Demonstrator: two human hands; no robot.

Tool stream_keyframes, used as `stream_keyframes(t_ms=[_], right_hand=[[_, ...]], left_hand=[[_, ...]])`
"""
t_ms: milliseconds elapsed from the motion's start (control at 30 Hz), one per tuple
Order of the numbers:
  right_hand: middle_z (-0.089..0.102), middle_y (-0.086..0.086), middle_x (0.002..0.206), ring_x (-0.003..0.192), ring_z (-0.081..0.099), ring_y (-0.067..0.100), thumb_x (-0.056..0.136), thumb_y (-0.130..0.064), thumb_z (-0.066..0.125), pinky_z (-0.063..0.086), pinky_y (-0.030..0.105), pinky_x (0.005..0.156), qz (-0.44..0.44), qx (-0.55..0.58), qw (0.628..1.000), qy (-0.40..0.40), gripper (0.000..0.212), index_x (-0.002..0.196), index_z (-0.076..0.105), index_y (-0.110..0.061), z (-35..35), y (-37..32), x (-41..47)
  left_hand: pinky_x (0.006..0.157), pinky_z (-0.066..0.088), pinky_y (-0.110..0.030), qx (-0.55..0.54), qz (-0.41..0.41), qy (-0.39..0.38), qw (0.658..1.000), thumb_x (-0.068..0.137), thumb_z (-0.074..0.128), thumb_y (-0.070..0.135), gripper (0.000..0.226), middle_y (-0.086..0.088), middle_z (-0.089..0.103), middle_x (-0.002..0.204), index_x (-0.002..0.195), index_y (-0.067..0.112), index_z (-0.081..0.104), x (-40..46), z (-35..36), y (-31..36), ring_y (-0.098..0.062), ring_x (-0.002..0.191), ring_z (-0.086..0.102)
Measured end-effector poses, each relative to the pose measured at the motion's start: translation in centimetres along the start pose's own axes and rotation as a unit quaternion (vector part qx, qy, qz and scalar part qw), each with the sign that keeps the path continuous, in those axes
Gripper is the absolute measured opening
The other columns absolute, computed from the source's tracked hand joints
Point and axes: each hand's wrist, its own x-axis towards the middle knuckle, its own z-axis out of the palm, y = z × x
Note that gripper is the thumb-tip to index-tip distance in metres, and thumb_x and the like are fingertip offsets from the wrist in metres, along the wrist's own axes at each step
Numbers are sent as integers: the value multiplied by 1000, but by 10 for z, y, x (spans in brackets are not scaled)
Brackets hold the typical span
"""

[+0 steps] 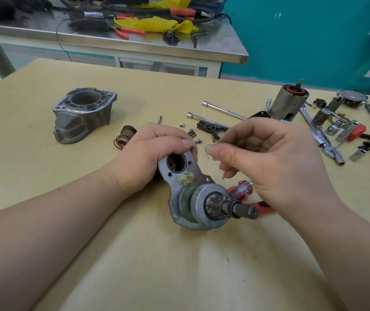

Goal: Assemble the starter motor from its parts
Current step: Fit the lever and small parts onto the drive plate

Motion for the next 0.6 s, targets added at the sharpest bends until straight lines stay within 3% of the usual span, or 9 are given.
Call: stream_keyframes(t_ms=[133,167,233,300,400,500,600], right_hand=[[75,7,67,54,69,18,74,-26,91,58,43,50,36,3,998,-44,12,81,83,-20,3,-5,-1],[75,10,68,55,68,18,75,-24,90,57,43,50,51,16,996,-65,12,83,84,-19,3,-6,0],[76,14,74,58,66,18,73,-17,88,56,30,57,78,71,989,-104,15,87,84,-14,6,-9,5],[77,8,76,62,65,14,71,-13,86,55,23,63,90,99,983,-130,19,90,84,-11,7,-14,9],[76,-10,72,66,66,3,86,-13,81,54,17,66,29,-23,986,-165,16,97,85,-23,7,-19,13],[78,-12,84,80,73,7,89,-21,81,59,27,76,-12,-145,971,-188,18,98,84,-35,11,-23,13],[79,-7,81,76,77,11,79,-15,89,64,30,74,24,-108,978,-175,17,90,84,-28,15,-24,12]], left_hand=[[59,42,-27,6,-10,-6,1000,83,64,17,25,-18,61,69,79,-5,74,3,-2,1,-20,63,54],[58,41,-29,5,-13,-10,1000,80,68,22,26,-19,59,70,78,-4,75,4,-3,2,-21,63,52],[57,40,-29,5,-13,-17,1000,74,69,31,33,-22,57,68,77,-2,76,4,-4,3,-22,63,51],[57,40,-28,-5,-13,-30,999,73,66,30,35,-25,58,66,77,-4,75,4,-4,2,-23,62,53],[56,46,-23,-6,-7,-43,999,80,60,12,23,-10,72,68,75,10,82,4,-5,1,-15,62,62],[59,49,-24,5,-17,-36,999,86,57,1,24,-20,72,70,83,-2,80,5,-6,0,-16,67,66],[56,47,-17,10,-12,-33,999,90,57,-1,33,-6,65,59,71,12,81,5,-2,3,-6,59,61]])
